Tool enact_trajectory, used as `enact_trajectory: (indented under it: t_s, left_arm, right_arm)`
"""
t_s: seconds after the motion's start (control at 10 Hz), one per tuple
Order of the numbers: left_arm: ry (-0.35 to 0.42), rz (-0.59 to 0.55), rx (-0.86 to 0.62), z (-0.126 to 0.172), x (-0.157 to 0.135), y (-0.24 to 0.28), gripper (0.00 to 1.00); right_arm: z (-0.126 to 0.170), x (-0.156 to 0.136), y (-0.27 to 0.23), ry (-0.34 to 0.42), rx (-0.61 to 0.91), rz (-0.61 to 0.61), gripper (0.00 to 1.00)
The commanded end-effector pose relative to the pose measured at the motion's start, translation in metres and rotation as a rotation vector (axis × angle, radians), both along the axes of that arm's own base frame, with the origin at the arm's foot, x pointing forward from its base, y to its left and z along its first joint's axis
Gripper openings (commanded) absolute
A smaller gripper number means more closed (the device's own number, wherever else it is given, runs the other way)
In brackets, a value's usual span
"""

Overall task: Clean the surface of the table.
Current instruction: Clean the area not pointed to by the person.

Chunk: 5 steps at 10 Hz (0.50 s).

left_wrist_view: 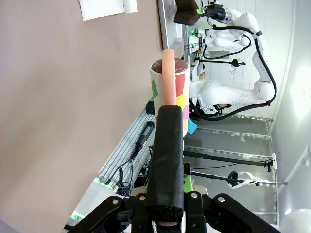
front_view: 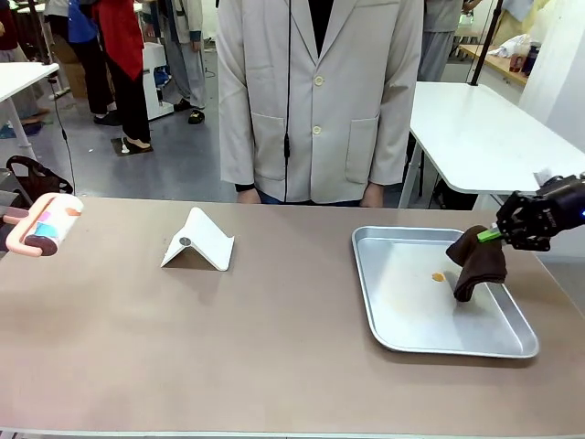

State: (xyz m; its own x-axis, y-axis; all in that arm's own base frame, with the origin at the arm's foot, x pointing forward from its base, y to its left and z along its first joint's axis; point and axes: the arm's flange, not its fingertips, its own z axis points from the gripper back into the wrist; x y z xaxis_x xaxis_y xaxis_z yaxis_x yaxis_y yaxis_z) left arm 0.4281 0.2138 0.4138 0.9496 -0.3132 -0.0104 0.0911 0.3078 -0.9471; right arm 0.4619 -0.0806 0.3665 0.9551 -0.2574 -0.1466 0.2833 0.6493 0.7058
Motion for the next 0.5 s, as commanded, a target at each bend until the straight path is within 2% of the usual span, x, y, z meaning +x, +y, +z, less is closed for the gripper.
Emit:
enact_trajectory:
  t_s: [0.0,0.2,0.4]
  left_arm:
    - [-0.009,0.004,-0.018,0.004,-0.001,-0.001,0.22]
    - [-0.009,0.004,-0.018,0.004,-0.001,-0.001,0.22]
    - [-0.009,0.004,-0.018,0.004,-0.001,-0.001,0.22]
  right_arm:
    - [0.005,0.023,0.004,0.076,-0.12,0.049,0.1]
    - [0.001,0.042,0.012,0.109,-0.219,0.061,0.1]
    - [-0.02,0.063,0.024,0.147,-0.247,0.063,0.1]
